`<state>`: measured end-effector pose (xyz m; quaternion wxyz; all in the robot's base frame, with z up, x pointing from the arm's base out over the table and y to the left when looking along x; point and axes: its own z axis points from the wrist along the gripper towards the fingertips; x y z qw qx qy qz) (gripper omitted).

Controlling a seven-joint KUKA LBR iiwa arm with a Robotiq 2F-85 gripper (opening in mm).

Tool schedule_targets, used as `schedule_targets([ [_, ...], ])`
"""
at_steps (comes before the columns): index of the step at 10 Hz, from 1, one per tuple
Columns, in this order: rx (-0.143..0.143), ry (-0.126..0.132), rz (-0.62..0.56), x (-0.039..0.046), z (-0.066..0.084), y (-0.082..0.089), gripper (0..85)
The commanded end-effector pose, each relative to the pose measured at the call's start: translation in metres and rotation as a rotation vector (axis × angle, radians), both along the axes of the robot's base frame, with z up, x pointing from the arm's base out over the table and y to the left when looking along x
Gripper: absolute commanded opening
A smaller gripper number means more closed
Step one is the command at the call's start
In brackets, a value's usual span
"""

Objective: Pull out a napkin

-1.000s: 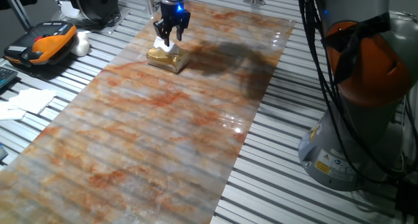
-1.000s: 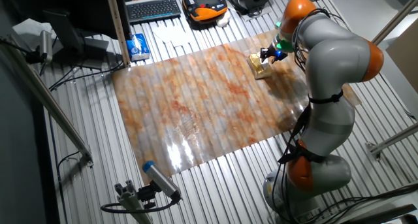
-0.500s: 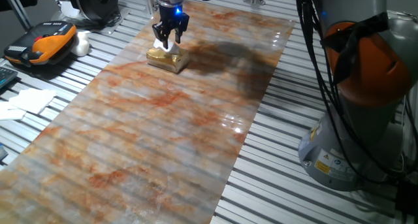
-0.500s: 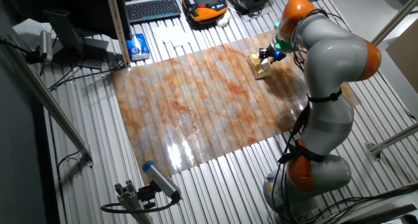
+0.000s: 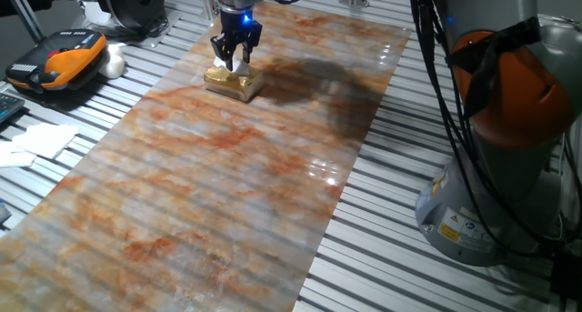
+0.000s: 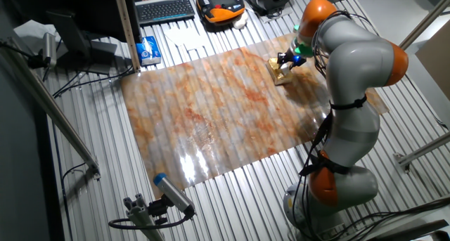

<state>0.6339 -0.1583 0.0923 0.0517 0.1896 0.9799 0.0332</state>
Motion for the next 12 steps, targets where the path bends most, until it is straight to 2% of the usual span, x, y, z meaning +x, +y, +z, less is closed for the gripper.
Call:
schedule_targets([
  [1,0.001,0.001,0.001,0.0004,-0.0004,0.0004,51.0],
  [4,0.013,0.007,0.011,0.0023,-0.0038,0.0031,51.0],
  [5,0.017,0.01,0.019,0.0023,-0.0039,0.0031,34.0],
  [8,0.021,0.012,0.033,0.0021,-0.0034,0.0026,34.0],
  [9,0.021,0.012,0.036,0.0021,-0.0034,0.0026,17.0],
  [12,0.016,0.012,0.044,0.0044,-0.0036,0.0048,17.0],
])
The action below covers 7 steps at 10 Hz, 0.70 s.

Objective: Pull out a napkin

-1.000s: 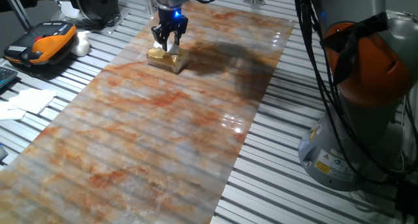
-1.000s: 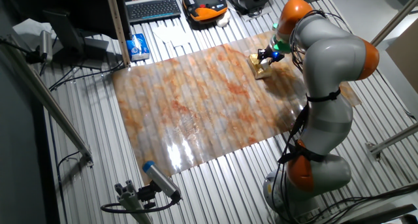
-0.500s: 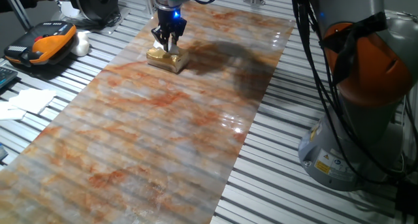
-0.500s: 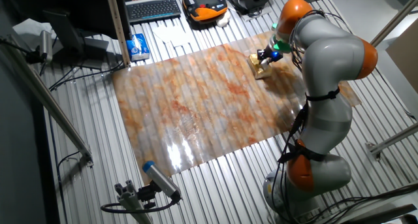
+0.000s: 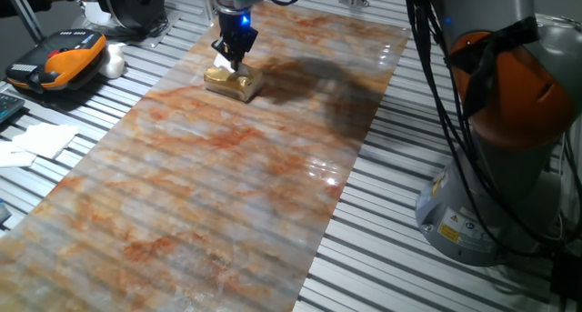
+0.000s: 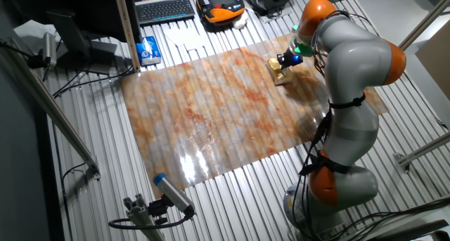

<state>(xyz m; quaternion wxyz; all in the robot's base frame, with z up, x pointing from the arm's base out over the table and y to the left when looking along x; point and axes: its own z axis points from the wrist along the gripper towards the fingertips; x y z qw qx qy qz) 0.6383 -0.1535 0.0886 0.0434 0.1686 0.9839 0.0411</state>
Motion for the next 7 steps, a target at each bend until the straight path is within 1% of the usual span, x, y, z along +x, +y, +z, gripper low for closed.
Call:
schedule_targets([
  [1,0.002,0.0,0.001,0.0002,-0.0003,0.0004,17.0],
  [2,0.008,0.0,0.007,-0.0001,-0.0004,0.0001,17.0],
  [3,0.019,0.003,0.016,-0.0006,-0.0005,-0.0002,0.0],
  [4,0.034,0.006,0.029,-0.0012,-0.0004,-0.0008,0.0],
  [6,0.032,0.005,0.028,-0.0019,-0.0004,-0.0013,0.0],
  [7,0.036,0.005,0.026,-0.0023,-0.0003,-0.0017,0.0],
])
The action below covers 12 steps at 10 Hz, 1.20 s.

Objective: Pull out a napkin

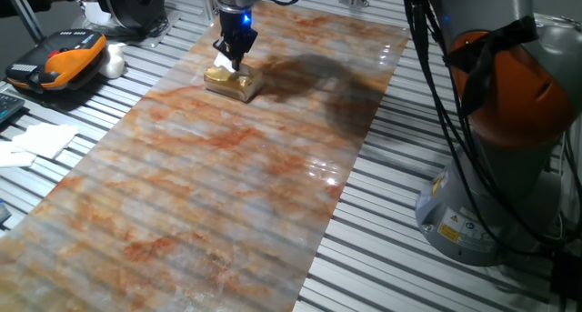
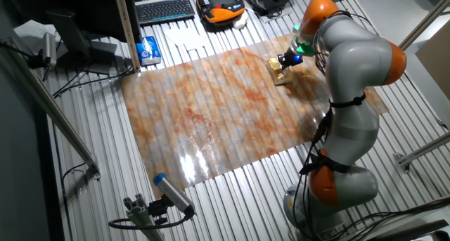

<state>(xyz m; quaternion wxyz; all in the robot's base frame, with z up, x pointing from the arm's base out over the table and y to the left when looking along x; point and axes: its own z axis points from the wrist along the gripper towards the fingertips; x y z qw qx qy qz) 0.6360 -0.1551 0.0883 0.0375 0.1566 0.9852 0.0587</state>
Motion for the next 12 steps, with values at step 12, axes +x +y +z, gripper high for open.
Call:
schedule_targets([
  [12,-0.014,0.007,0.004,-0.0109,0.061,-0.009,0.0],
])
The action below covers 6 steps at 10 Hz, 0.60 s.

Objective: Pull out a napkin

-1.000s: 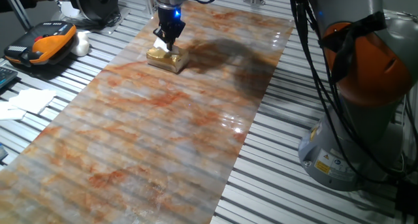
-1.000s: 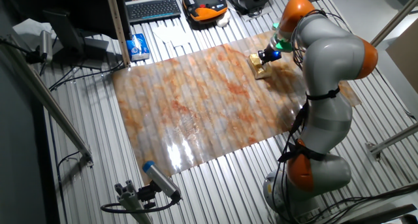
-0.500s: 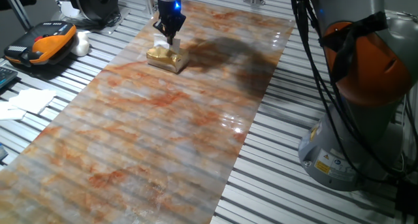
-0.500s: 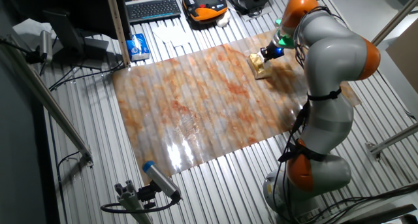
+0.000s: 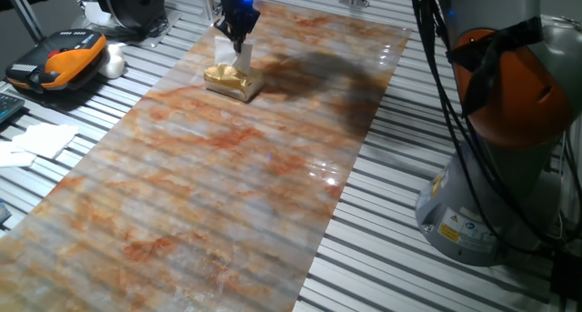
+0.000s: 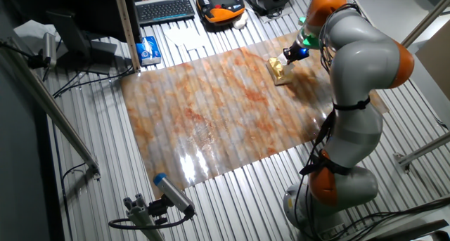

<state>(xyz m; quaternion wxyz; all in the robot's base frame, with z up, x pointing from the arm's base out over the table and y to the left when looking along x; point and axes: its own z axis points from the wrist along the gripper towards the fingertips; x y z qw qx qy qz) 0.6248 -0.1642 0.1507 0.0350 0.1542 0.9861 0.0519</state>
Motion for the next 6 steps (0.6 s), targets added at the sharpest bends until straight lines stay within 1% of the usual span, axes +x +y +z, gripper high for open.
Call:
schedule_targets([
  [1,0.006,0.0,0.003,-0.0016,0.005,0.0,0.0],
  [4,0.004,-0.001,0.01,-0.0082,0.026,0.001,0.0],
  [6,0.002,0.001,0.01,-0.0126,0.037,0.003,0.0],
])
